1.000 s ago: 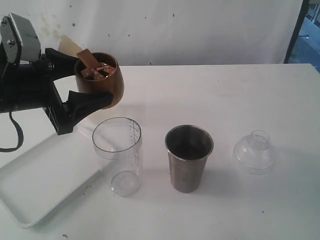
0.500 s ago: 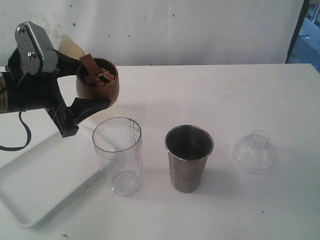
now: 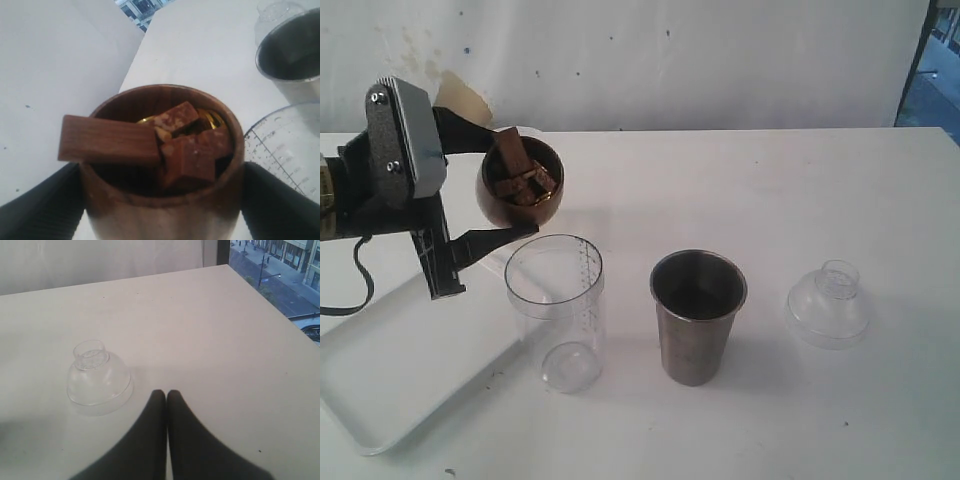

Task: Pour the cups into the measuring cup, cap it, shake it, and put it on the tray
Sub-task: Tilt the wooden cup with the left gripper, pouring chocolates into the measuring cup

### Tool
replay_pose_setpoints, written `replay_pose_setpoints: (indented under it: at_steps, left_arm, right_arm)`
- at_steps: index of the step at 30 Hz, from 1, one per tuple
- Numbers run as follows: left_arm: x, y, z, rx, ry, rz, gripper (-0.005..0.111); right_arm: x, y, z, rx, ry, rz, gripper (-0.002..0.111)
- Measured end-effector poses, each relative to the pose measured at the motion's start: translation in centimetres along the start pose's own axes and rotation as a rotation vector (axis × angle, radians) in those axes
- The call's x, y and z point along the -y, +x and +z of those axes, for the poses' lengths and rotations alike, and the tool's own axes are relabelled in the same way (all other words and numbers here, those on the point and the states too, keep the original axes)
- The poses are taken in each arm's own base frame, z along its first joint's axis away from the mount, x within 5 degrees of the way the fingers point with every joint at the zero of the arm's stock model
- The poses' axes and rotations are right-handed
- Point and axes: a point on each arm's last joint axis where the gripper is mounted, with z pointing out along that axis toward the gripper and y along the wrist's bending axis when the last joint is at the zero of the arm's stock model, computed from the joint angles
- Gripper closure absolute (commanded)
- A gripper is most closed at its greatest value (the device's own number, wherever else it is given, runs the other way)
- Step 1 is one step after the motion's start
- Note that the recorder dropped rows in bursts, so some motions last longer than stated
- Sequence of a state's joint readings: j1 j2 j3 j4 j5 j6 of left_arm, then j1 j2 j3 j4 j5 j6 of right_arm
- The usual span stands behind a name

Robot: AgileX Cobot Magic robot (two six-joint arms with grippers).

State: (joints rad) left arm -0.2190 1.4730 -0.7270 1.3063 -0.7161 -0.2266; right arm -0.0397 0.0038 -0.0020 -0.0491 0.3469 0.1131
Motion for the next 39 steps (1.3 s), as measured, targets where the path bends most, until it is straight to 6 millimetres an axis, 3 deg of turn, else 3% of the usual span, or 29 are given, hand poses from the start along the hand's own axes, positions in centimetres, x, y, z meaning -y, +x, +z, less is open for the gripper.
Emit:
replay_pose_setpoints:
  at_steps: [6, 39]
  left_arm:
    - [-0.05, -0.03, 0.0, 0.003, -0.006, 0.149, 0.107]
    - [-0.24, -0.62, 0.0, 0.064, -0.043, 0.457, 0.107]
  right_arm:
    - [0.0, 0.0, 0.0, 0.0, 0.0, 0.0, 0.108]
    - [0.0, 0.0, 0.0, 0.0, 0.0, 0.0, 0.108]
